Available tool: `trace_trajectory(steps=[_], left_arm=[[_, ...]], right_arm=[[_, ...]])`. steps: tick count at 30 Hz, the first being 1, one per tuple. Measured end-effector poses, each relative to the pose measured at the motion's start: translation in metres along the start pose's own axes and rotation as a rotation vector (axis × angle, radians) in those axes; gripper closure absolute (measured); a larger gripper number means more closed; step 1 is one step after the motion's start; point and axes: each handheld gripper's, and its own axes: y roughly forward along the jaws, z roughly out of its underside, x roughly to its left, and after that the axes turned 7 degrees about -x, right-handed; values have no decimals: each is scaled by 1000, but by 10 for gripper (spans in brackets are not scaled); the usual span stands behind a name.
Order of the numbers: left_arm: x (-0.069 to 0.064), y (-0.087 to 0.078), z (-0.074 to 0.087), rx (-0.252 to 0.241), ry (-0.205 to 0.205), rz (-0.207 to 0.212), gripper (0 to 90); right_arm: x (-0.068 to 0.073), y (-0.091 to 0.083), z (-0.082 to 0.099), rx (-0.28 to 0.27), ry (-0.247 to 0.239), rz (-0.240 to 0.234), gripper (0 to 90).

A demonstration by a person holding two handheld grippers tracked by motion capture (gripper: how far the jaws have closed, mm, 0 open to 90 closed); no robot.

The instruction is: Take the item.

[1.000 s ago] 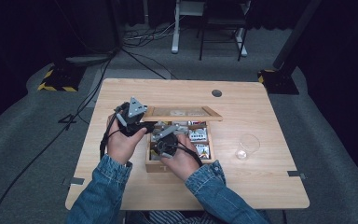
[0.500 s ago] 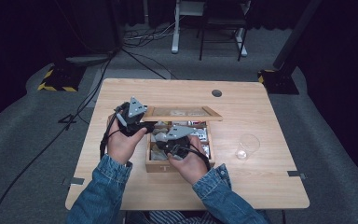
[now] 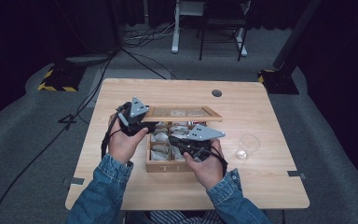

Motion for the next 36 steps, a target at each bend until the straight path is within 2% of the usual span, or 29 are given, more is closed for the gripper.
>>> trace_trajectory(steps=[4, 6, 7, 10, 11, 14, 18, 23, 26, 27, 28, 29, 33, 36], left_arm=[[0, 1, 0, -1, -2, 1, 424], [1, 1, -1, 0, 0, 1, 424], [1, 1, -1, 2, 2, 1, 424], [0, 3, -2, 2, 3, 2, 423], [0, 3, -2, 2, 2, 2, 423], [1, 3, -2, 2, 2, 5, 423], [0, 3, -2, 4, 2, 3, 423], [1, 3, -3, 7, 4, 2, 423], [1, 3, -3, 8, 4, 2, 423], [0, 3, -2, 5, 1, 3, 423], [0, 3, -2, 5, 1, 3, 423], [0, 3, -2, 7, 4, 3, 423], [-1, 3, -2, 10, 7, 1, 423], [-1, 2, -1, 12, 10, 0, 423]], right_arm=[[-8, -22, -2, -48, 15, 29, 900], [-10, -25, -2, -55, 17, 34, 900], [-15, -35, -3, -76, 29, 50, 900], [-19, -43, -3, -86, 34, 64, 900], [-24, -52, -3, -102, 39, 84, 900], [-29, -60, -2, -117, 42, 99, 900], [-39, -77, -1, -141, 52, 142, 900], [-46, -90, 1, -159, 56, 170, 900], [-51, -101, 3, -162, 53, 201, 900], [-54, -108, 5, -160, 43, 226, 900], [-54, -108, 5, -160, 43, 226, 900], [-58, -116, 7, -157, 29, 253, 900], [-63, -125, 10, -158, 30, 281, 900], [-69, -136, 14, -168, 48, 308, 900]])
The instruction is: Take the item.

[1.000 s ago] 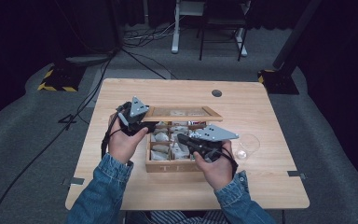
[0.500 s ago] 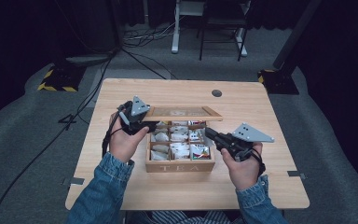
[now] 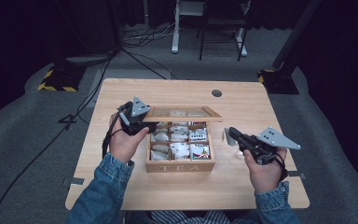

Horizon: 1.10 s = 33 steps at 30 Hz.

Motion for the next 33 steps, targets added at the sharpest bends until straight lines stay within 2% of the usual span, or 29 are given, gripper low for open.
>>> trace_trajectory(steps=[5, 16, 20, 27, 33], left_arm=[[0, 0, 0, -4, -1, -2, 422], [0, 1, 0, -3, 0, 0, 421], [0, 1, 0, -3, 1, 0, 421], [0, 1, 1, -4, -2, 0, 420], [0, 1, 1, -5, -2, 0, 418]], right_arm=[[-15, -13, 5, -23, 20, 45, 900], [-32, -26, 7, -45, 39, 101, 900], [-41, -34, 11, -41, 50, 137, 900], [-53, -40, 19, -33, 64, 175, 900], [-63, -36, 30, -29, 79, 195, 900]])
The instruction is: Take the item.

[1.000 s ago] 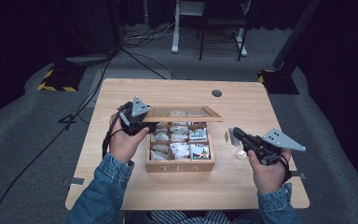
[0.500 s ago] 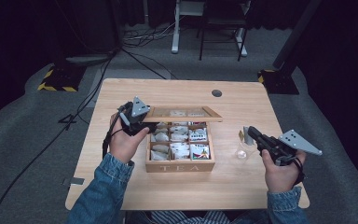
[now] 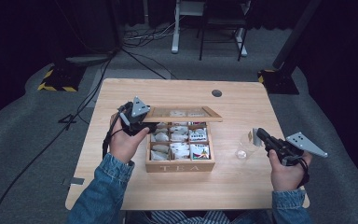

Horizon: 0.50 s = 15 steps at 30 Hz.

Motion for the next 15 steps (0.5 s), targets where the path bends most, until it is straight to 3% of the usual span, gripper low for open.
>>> trace_trajectory(steps=[15], left_arm=[[0, 0, 1, -1, -1, 2, 417]], right_arm=[[-8, 14, 26, 26, 8, 0, 900]])
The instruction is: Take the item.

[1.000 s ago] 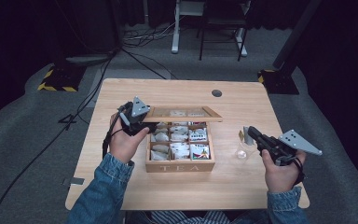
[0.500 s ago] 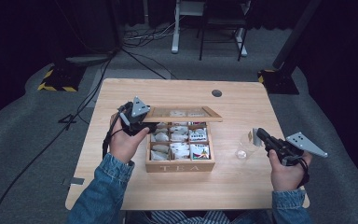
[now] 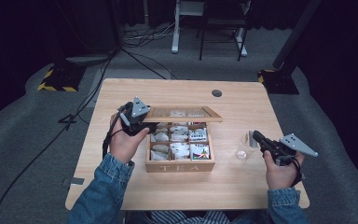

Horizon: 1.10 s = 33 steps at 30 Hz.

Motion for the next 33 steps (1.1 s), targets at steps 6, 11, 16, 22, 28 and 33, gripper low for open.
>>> trace_trajectory(steps=[6, 11, 16, 22, 28, 33], left_arm=[[0, 0, 0, 0, -1, -1, 416], [0, 0, 0, 0, 0, -1, 416], [0, 0, 0, -1, 0, -1, 416], [0, 0, 0, 0, 0, 0, 416], [0, 0, 0, 0, 0, 0, 416], [0, 0, 0, 0, 0, 1, 416]], right_arm=[[-2, 4, 8, 0, -7, 1, 900], [-3, 6, 12, -5, -8, 8, 900], [-2, 8, 16, -3, -15, 3, 900], [1, 9, 21, -13, -30, 3, 900], [1, 9, 24, -1, -47, 17, 830], [-1, 4, 16, 2, -44, 25, 717]])
